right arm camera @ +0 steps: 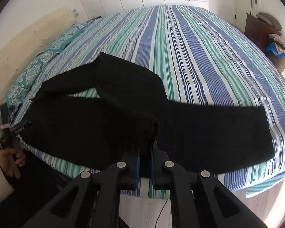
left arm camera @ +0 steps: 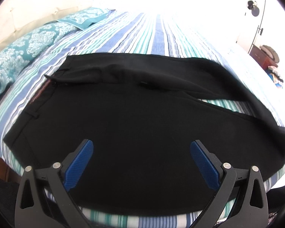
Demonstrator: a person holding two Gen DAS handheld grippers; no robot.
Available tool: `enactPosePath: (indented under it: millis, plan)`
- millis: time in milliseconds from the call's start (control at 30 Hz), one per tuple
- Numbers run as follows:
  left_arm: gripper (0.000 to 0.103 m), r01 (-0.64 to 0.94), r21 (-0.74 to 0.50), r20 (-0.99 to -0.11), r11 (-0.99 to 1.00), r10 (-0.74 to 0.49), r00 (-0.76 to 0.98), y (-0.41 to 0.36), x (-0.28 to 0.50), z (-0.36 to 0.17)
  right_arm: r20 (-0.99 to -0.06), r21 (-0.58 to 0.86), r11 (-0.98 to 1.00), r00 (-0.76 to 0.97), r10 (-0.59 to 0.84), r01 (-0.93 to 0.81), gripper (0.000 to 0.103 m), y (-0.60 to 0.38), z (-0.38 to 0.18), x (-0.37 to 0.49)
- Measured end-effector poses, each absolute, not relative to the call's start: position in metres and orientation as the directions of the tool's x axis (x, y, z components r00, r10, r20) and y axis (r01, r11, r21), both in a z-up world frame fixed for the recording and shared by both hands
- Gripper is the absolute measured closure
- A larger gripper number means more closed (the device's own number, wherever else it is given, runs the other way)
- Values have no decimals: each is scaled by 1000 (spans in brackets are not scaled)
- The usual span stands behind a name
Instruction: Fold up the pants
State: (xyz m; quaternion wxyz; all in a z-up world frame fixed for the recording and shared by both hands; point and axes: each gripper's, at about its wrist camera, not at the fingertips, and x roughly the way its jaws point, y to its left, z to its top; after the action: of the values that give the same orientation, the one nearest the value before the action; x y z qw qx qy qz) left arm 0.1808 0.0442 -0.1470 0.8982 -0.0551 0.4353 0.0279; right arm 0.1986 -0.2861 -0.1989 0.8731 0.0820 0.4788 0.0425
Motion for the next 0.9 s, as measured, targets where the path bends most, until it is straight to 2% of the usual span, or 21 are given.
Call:
enactPosePath:
  millis: [67, 100, 167, 200, 233, 367, 433, 533, 800, 900]
  plan:
    - [1, -104, -79, -792, 991, 1, 610, 47, 177, -149, -842, 179, 983, 525, 126, 50, 93, -290, -212, 189]
    - [1, -106, -71, -798, 992, 7, 603, 46, 176, -152, -832, 209, 975, 538, 135, 78, 89, -294, -212, 188]
    - [1, -106, -52, -811, 993, 20, 585, 44, 174, -158, -802, 291, 948, 573, 170, 125, 70, -306, -210, 184]
    - [1, -107, -46, -817, 993, 24, 576, 44, 173, -160, -784, 333, 931, 592, 187, 147, 41, -313, -209, 181]
    - [1, -109, -43, -823, 993, 27, 567, 45, 174, -163, -752, 384, 909, 626, 206, 162, 20, -322, -206, 176]
    - [1, -136, -62, -841, 989, 21, 541, 52, 173, -171, -612, 607, 764, 741, 275, 218, 16, -361, -199, 157]
    - [1, -151, -87, -846, 985, 6, 532, 55, 173, -173, -516, 728, 662, 777, 361, 177, 0, -367, -197, 154]
    - [1, -154, -90, -845, 984, 7, 535, 55, 171, -173, -436, 807, 586, 747, 502, 77, 0, -351, -199, 160]
    - [1, -133, -100, -842, 986, -13, 539, 47, 173, -173, -487, 834, 549, 552, 677, 62, 0, -263, -218, 190]
    - [1, -115, -83, -841, 990, -8, 541, 42, 173, -172, -596, 741, 670, 501, 627, 42, 0, -231, -217, 200]
